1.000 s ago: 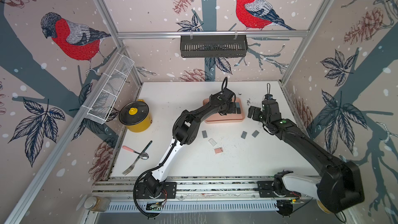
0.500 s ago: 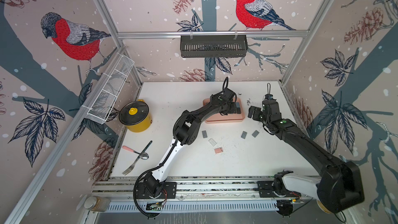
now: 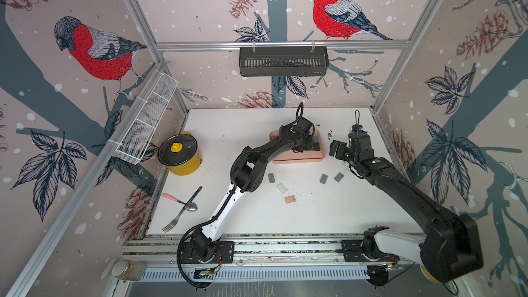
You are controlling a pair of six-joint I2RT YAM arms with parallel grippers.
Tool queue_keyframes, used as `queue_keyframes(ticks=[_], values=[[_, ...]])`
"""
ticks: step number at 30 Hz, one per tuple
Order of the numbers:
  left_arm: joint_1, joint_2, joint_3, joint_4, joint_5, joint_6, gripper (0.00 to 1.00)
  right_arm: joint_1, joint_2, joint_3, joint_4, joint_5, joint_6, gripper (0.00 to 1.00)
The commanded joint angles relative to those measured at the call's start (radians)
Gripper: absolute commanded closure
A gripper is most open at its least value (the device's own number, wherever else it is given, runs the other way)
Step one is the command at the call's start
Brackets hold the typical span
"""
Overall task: Put the eraser in the storage box
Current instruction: Place the eraser in the storage box.
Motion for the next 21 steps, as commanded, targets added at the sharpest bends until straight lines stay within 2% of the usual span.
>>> queue_keyframes(ticks=[1,14,21], values=[[-0.004,-0.008,0.01,-0.001,0.002,-0.001,0.56,-0.001,0.0,0.0,0.026,-0.009,0.005,0.01],[-0.004,-0.107,-0.009,-0.024,-0.029,0.014,0.43,0.007,-0.006,0.003,-0.022,-0.042,0.018,0.01],[-0.004,-0.241,-0.154,0.011,-0.043,0.008,0.35,0.022,-0.016,-0.024,-0.052,-0.032,0.038,0.01]])
